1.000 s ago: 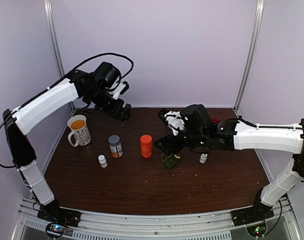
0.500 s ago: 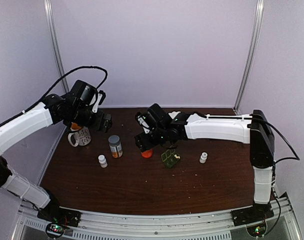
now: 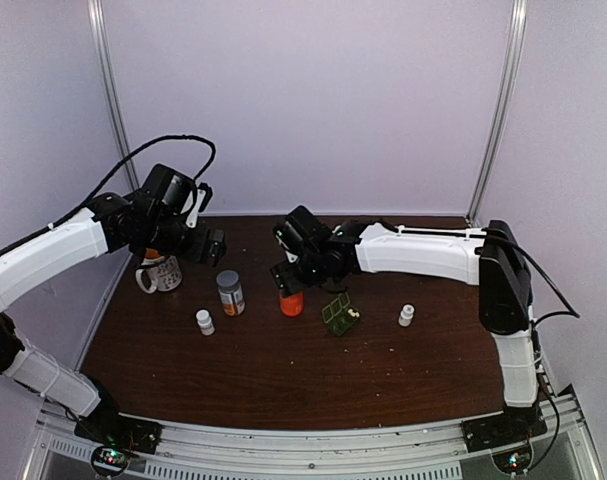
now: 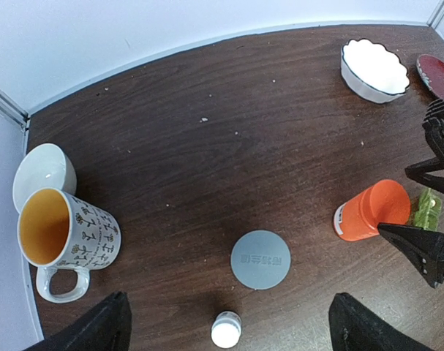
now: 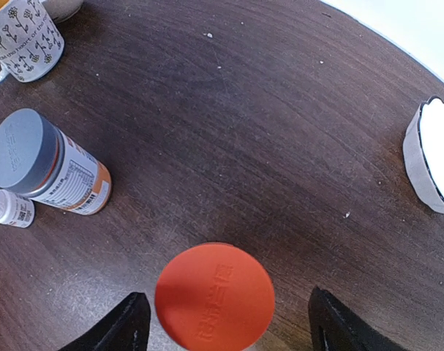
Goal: Sort the pills into containers
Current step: Pick up the pill bottle from the center of the board, then place the pill bottle at the center of the board.
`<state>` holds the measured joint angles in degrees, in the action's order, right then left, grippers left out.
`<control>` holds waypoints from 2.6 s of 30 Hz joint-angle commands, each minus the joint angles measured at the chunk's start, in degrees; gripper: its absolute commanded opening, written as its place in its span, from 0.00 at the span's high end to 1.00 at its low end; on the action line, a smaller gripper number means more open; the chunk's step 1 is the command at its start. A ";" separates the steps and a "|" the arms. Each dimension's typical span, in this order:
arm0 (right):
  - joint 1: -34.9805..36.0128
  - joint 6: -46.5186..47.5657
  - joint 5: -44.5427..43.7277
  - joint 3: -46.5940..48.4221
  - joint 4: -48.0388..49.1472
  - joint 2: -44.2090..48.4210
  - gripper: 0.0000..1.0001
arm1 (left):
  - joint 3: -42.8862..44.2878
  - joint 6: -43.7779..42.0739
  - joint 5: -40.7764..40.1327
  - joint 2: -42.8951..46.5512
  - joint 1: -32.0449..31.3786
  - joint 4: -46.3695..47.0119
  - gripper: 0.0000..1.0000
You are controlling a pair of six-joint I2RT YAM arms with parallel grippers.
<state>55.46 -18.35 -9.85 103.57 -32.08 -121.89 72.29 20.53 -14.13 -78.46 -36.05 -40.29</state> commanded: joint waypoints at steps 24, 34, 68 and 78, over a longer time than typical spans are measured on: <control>-0.80 1.12 1.85 1.97 -0.71 -2.44 0.47 | -1.38 -3.04 3.58 -0.35 0.46 3.64 0.02; -1.50 2.60 -1.06 -0.94 0.93 4.82 0.58 | -1.28 -3.83 4.28 -0.93 0.46 3.71 0.02; -18.04 4.88 -6.56 -33.46 21.07 19.86 0.52 | -2.14 -5.66 8.05 -6.23 0.46 4.15 0.06; -18.11 5.31 -7.01 -35.66 20.78 23.50 0.04 | -2.52 -6.11 7.11 -10.24 0.46 4.35 0.03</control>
<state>37.60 -13.67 -15.40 68.93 -11.94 -101.58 70.57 15.35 -6.48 -87.55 -36.03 -38.50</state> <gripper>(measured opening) 0.892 0.963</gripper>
